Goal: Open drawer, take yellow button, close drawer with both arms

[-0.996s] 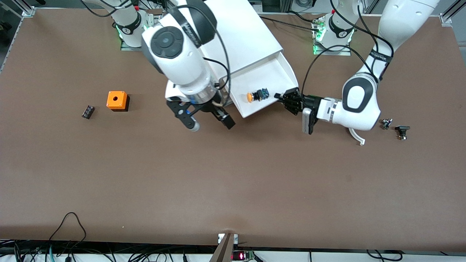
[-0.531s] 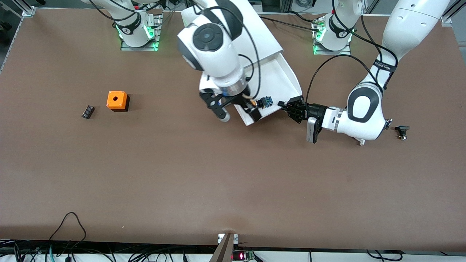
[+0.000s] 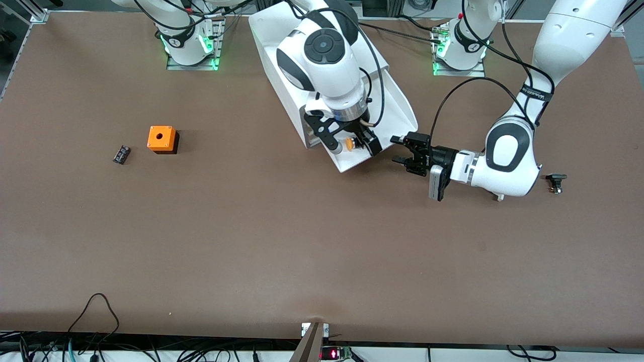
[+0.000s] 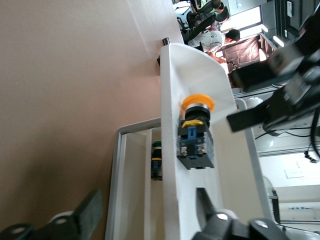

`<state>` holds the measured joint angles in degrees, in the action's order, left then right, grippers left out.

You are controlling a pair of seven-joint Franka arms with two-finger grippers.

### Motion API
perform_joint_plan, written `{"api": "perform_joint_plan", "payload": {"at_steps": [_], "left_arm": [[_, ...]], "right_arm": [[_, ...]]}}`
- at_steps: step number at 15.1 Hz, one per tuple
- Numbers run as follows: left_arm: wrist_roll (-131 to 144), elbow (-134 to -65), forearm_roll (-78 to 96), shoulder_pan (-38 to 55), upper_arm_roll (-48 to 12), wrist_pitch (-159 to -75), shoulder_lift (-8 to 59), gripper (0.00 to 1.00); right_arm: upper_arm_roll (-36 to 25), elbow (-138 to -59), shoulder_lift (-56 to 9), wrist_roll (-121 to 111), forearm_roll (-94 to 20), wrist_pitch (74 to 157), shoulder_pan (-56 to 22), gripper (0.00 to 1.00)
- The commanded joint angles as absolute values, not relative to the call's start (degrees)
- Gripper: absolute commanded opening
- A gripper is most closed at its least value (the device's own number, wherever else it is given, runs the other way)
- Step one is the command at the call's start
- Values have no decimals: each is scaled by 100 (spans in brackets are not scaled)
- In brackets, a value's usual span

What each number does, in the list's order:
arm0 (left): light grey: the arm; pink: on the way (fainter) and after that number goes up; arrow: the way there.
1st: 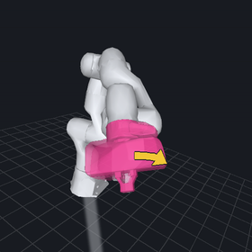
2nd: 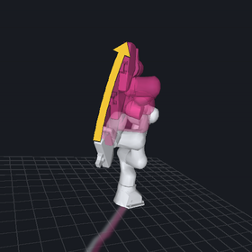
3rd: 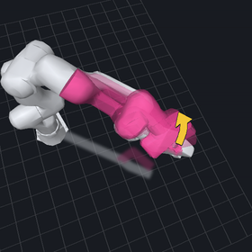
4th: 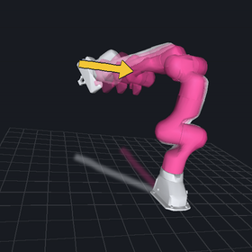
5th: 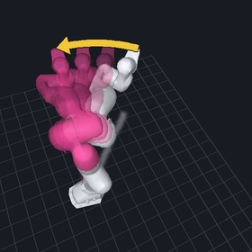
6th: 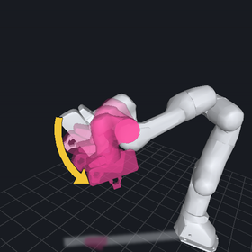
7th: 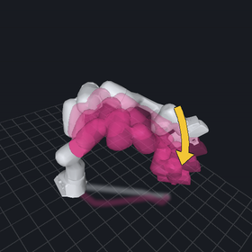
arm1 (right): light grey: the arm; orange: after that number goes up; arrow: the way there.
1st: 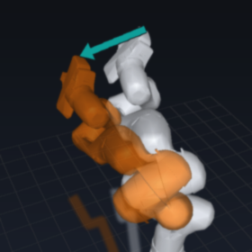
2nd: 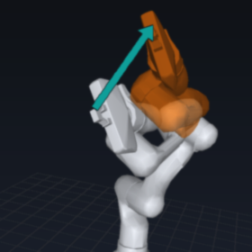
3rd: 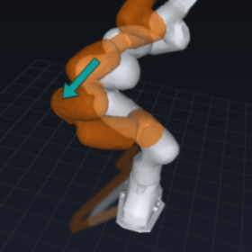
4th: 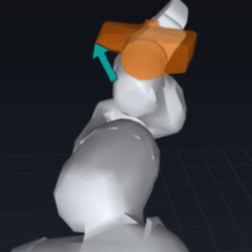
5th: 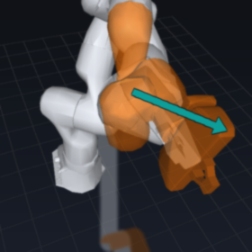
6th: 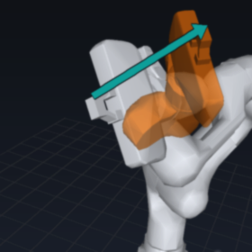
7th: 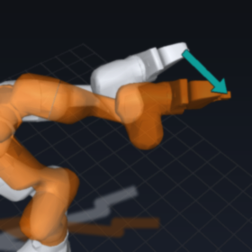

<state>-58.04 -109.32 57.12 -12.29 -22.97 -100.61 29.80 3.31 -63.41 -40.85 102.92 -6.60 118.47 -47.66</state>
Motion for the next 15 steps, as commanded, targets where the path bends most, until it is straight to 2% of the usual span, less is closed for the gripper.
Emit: {"api": "perform_joint_plan", "payload": {"at_steps": [1, 5, 6, 7, 8, 9, 10, 15], "left_arm": [[-5354, -10627, 5328, -1274, -2303, -9713, 3050, 100], [-4134, -10021, 4651, -1274, -2303, -8993, 2989, 100], [-3818, -9915, 4467, -1274, -2303, -8904, 2936, 100], [-3493, -9801, 4317, -1274, -2320, -8808, 2918, 100], [-3167, -9669, 4194, -1266, -2329, -8659, 2874, 100], [-2886, -9555, 4079, -1266, -2347, -8570, 2865, 100], [-2604, -9441, 3948, -1257, -2364, -8474, 2848, 100], [-1715, -8895, 3315, -1257, -2382, -8192, 2795, 100]], "right_arm": [[325, -6100, -4324, 10547, -598, 11813, -4913, 100], [316, -6117, -4412, 10600, -598, 11777, -4966, 100], [325, -6126, -4412, 10591, -598, 11751, -4966, 94], [316, -6126, -4403, 10556, -598, 11751, -4957, 73], [316, -6117, -4412, 10547, -598, 11751, -4948, 38], [316, -6117, -4403, 10529, -589, 11751, -4948, 12], [316, -6117, -4403, 10521, -580, 11751, -4957, 0], [273, -6091, -4368, 10494, -510, 11716, -4948, 0]]}}
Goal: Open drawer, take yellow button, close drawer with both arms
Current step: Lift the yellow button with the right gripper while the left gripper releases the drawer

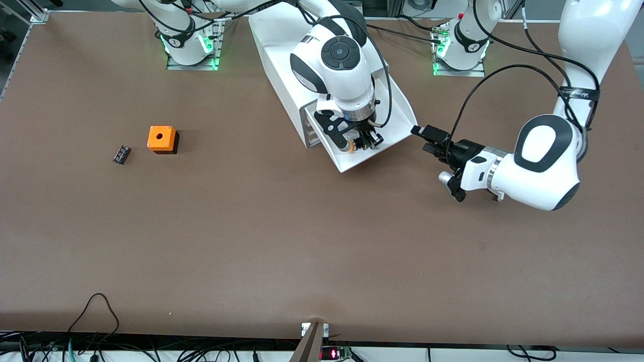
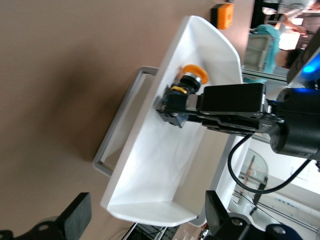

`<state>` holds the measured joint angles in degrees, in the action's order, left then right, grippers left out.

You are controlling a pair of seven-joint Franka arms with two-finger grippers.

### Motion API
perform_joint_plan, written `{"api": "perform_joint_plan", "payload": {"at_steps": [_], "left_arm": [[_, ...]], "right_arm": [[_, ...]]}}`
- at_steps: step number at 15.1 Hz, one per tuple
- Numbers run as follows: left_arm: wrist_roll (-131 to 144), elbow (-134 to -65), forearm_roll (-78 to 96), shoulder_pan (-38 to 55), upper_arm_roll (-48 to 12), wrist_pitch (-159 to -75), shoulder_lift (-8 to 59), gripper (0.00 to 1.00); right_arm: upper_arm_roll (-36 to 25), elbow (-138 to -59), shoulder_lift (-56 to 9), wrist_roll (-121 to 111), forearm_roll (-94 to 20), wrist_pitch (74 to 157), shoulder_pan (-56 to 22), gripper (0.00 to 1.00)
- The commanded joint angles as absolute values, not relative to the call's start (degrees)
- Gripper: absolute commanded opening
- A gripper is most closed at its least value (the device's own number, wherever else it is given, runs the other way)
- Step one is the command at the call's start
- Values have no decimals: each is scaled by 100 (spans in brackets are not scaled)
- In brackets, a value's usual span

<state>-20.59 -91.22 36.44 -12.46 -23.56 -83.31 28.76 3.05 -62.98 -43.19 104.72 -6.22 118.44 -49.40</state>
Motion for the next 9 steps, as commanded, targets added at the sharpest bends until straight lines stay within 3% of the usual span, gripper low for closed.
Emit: {"api": "perform_joint_plan", "payload": {"at_steps": [1, 5, 9], "left_arm": [[-1496, -8842, 3183, -1248, -2382, -8183, 2725, 100], [-731, -8500, 2209, -1195, -2408, -8191, 2532, 100], [-562, -7956, 707, -1037, -2417, -8165, 2443, 100]], "right_arm": [[264, -6091, -4359, 10416, -518, 11568, -4922, 0], [316, -5477, -4245, 9687, -589, 10540, -4466, 0], [325, -5203, -4193, 9633, -1352, 10450, -3930, 0]]}}
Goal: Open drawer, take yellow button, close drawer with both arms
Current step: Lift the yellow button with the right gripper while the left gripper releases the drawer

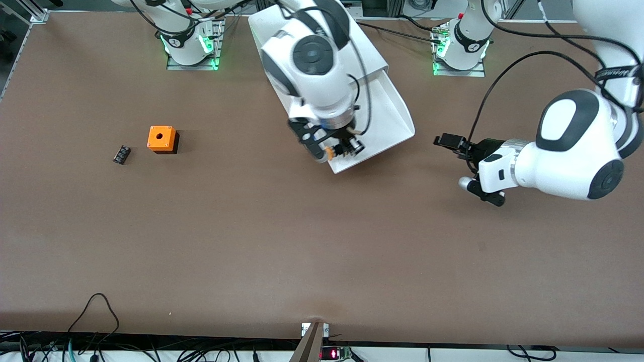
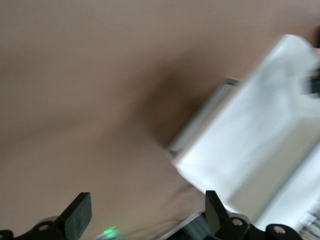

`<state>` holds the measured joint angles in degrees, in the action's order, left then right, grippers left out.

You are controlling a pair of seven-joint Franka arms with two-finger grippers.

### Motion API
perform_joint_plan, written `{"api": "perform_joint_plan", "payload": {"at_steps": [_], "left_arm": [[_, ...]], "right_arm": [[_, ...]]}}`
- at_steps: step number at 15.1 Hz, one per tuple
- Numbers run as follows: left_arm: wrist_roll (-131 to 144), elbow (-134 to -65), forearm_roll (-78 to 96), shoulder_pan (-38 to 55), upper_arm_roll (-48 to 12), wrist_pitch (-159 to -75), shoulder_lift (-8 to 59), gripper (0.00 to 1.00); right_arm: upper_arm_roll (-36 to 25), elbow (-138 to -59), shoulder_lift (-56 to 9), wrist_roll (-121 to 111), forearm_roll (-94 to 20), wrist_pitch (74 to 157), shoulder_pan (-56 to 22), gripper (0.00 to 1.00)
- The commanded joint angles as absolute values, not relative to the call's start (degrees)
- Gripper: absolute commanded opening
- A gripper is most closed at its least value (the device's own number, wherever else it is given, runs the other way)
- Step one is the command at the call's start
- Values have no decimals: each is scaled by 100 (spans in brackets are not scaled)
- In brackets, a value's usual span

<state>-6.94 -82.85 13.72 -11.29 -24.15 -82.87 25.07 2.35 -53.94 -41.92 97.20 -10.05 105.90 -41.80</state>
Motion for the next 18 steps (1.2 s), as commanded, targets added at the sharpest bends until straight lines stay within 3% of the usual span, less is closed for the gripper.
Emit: {"api": "perform_joint_plan", "payload": {"at_steps": [1, 7, 13, 18], "left_arm": [[-597, -7815, 329, -1011, -2417, -8148, 2443, 100], [-598, -7198, -369, -976, -2364, -8499, 2655, 100], [1675, -7426, -395, -608, -2382, -8849, 2672, 100], [3241, -8110, -378, -238, -2382, -9937, 2646, 100]], "right_arm": [[325, -5194, -4166, 9624, -1484, 10450, -3807, 0], [273, -5212, -3920, 7379, -1521, 9800, -3218, 0], [273, -5448, -3929, 4171, -714, 9492, -2515, 0], [272, -6089, -3964, 2139, -212, 9650, -1671, 0]]}}
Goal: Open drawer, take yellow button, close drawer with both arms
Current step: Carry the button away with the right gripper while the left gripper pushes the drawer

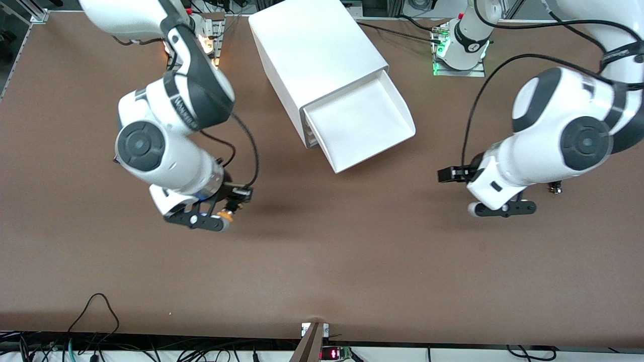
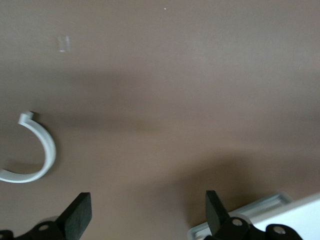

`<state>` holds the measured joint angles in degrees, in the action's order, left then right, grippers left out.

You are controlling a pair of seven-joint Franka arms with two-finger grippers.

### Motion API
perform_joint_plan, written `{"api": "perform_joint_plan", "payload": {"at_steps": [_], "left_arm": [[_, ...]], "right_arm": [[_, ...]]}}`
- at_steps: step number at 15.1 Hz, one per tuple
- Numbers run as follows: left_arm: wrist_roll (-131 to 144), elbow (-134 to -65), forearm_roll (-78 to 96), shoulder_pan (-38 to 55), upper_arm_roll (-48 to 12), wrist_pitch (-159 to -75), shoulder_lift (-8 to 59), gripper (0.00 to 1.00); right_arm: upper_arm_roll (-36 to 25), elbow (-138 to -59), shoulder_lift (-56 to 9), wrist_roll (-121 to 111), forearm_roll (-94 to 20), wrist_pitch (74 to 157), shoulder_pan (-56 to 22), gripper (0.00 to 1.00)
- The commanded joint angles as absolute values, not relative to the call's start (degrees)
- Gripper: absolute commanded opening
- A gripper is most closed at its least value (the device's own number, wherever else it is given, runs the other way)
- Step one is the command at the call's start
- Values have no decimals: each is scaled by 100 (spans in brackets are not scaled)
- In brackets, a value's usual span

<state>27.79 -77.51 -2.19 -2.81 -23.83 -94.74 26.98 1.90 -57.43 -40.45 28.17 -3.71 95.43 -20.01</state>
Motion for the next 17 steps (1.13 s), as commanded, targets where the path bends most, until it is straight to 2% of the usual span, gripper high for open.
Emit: {"api": "perform_joint_plan", "payload": {"at_steps": [1, 6, 11, 17], "left_arm": [[3487, -8295, -378, -203, -2391, -10210, 2628, 100], [5096, -9051, -413, 430, -2382, -11091, 2531, 100], [5334, -9615, -554, 598, -2443, -11136, 2286, 100], [5993, -9869, -519, 580, -2961, -11136, 2241, 99]], "right_arm": [[272, -6256, -3955, 1936, -46, 9755, -1566, 0], [211, -6785, -3929, 1355, 307, 10037, -1257, 0], [62, -7320, -3911, 599, 316, 10520, -889, 0], [70, -7743, -3902, 123, 237, 10977, -484, 0]]}}
